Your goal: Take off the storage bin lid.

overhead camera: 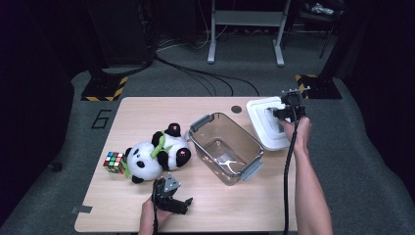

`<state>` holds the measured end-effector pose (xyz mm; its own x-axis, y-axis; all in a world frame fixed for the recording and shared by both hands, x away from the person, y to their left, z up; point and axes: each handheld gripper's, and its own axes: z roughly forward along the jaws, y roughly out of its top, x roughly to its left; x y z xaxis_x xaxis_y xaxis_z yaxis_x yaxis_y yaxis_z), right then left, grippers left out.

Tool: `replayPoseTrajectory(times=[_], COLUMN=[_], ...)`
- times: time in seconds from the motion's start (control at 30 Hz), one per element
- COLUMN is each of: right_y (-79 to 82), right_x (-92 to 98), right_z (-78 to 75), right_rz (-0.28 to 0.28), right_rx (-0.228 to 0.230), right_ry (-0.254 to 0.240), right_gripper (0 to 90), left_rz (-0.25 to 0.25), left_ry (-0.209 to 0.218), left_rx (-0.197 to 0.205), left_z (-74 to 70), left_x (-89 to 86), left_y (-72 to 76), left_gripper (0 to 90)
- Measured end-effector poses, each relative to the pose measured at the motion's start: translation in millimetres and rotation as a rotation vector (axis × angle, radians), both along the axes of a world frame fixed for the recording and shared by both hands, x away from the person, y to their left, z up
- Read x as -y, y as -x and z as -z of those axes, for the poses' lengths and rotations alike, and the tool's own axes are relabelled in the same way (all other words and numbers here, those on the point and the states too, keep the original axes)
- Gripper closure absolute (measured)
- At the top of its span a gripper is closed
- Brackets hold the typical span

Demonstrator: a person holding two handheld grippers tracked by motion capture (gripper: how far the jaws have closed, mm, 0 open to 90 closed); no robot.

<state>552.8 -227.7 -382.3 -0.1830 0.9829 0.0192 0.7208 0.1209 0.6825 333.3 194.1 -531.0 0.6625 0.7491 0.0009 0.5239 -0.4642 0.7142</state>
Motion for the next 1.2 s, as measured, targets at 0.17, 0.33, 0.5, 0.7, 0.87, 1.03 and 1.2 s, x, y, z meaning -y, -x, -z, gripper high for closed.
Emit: replayPoseTrajectory(times=[0.17, 0.33, 0.5, 0.7, 0.87, 1.03, 1.2], right_y=[-4.1, -6.3, -7.1, -5.8, -5.4, -4.4, -3.7], right_x=[-0.4, -0.3, -0.8, -5.0, -6.6, -7.0, -7.2], right_z=[21.1, 36.4, 48.1, 62.4, 70.3, 82.5, 90.5], right_rz=[0.011, 0.030, 0.034, 0.043, 0.046, 0.050, 0.050], right_rx=[-0.030, -0.049, -0.063, -0.067, -0.070, -0.090, -0.094], right_ry=[-0.006, -0.018, -0.028, -0.030, -0.034, -0.042, -0.040], right_gripper=[66.5, 66.6, 66.5, 66.5, 66.5, 66.5, 66.5], left_rz=[0.000, -0.001, 0.000, 0.002, 0.000, 0.000, -0.001], left_ry=[0.000, 0.001, 0.000, -0.002, 0.000, 0.000, 0.001], left_rx=[0.000, 0.000, 0.000, 0.001, 0.000, 0.000, 0.000], left_z=[0.0, 0.0, 0.0, -0.1, 0.0, 0.0, 0.0], left_x=[0.0, 0.1, 0.0, -0.1, 0.0, 0.0, 0.0], left_y=[0.0, 0.0, 0.0, -0.1, 0.0, 0.0, 0.0], left_gripper=[0.0, 0.0, 0.0, 0.0, 0.0, 0.0, 0.0])
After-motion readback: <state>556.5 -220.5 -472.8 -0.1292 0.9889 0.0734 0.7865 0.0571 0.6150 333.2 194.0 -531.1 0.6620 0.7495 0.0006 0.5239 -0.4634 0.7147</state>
